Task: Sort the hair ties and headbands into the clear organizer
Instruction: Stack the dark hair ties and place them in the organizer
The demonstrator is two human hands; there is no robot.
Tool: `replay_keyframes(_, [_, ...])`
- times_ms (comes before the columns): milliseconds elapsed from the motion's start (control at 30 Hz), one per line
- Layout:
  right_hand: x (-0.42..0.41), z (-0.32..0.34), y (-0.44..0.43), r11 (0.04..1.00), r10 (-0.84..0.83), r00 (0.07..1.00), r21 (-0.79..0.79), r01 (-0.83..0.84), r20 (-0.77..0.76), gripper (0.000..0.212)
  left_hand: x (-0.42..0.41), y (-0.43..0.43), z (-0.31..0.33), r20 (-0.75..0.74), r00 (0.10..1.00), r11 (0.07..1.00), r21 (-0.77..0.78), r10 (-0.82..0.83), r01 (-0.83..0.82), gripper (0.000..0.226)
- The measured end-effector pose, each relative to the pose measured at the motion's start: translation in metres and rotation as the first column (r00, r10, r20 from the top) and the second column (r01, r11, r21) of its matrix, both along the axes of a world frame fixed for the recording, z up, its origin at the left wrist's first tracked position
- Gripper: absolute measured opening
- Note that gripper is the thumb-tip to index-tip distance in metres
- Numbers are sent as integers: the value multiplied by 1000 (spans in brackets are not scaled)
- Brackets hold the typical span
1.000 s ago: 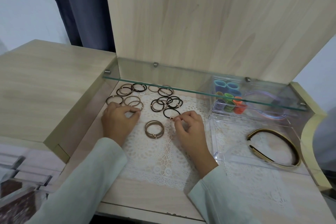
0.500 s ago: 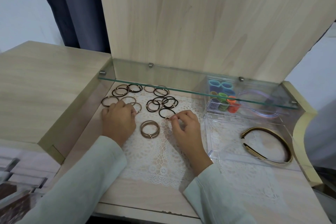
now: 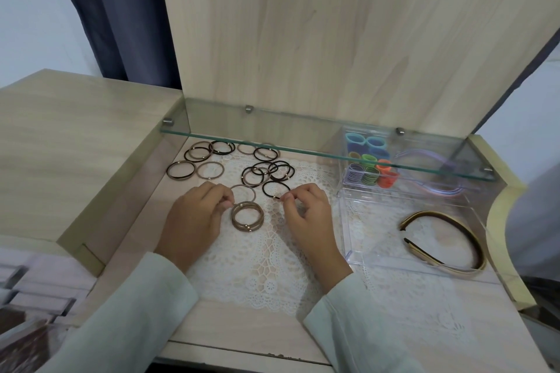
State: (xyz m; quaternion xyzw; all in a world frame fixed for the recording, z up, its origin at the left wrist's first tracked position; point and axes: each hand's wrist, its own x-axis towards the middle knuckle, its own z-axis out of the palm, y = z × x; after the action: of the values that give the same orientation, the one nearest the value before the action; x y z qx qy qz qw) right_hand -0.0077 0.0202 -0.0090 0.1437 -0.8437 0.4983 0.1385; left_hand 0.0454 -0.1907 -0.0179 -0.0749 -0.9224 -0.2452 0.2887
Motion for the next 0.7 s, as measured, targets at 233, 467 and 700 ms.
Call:
replay_keyframes(233, [1,0,0,1000,0,1000,5,0,2,24,5,0,-2,23,994,993,-49,-104,105,16])
replay_keyframes(467, [0,0,0,1000,-3,1000,4,3,5,24,7,2,-4,67,990,989,-78,-120,126,14])
replay_keyframes(700, [-1,-2,0,1000,-11,1000,-8,11,22,23,9,3,-1,84,987,986,-79,-138,144,9])
